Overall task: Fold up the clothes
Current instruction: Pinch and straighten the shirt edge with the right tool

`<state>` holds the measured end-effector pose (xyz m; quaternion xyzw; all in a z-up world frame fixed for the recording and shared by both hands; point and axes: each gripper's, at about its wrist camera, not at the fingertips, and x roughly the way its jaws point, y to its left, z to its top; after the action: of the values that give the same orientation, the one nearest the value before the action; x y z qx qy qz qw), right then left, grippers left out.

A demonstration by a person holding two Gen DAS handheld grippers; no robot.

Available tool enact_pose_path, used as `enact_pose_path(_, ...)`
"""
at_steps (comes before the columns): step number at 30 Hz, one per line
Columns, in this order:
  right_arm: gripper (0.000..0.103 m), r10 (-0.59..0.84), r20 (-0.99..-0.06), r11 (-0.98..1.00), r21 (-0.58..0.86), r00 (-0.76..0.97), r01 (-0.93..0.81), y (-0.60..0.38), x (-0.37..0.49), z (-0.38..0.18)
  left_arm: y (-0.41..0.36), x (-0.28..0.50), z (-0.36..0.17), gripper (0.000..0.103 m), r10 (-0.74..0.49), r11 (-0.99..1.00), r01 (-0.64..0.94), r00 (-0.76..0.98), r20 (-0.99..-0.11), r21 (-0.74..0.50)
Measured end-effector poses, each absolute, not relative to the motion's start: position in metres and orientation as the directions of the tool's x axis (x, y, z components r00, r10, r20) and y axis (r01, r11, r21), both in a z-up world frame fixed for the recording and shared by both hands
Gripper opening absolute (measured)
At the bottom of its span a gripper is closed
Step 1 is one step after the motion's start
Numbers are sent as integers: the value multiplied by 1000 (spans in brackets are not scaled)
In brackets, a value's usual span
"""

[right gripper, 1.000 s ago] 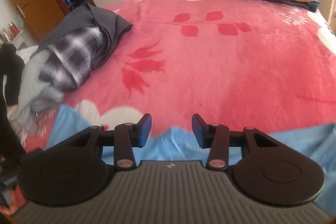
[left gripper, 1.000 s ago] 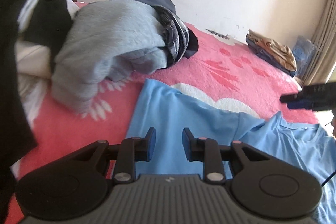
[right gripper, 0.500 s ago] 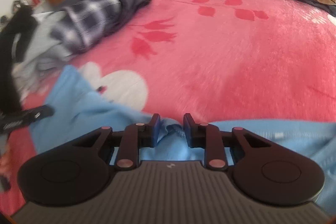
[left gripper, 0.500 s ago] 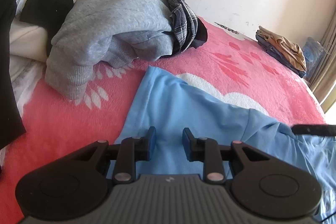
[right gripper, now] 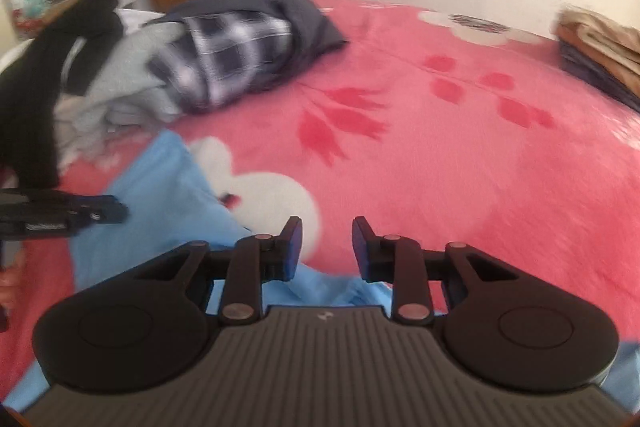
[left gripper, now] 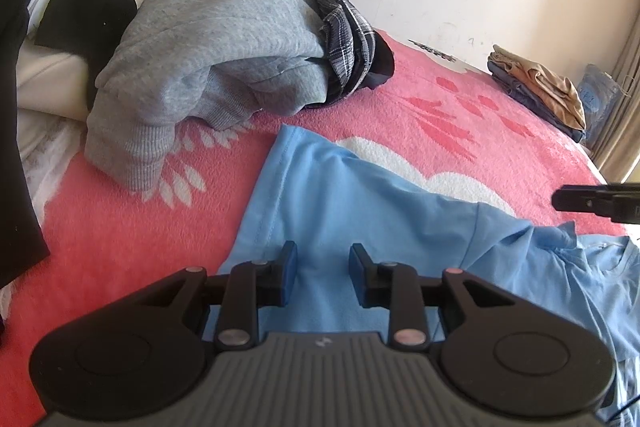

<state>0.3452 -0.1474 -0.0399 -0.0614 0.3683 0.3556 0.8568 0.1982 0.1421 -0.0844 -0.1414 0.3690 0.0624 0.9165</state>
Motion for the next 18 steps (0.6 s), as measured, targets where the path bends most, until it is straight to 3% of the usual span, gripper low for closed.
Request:
enact_pose_path(6,32,529,-746,658,61,404,-750,-115,345,-51,143,198,-85,30,6,947,-228,719,-695,-228)
enact_pose_path(18,32,519,-735,617,-32,437,-787,-107,324,-56,144,198,-87,30,3,945,-230,719,-695,-234)
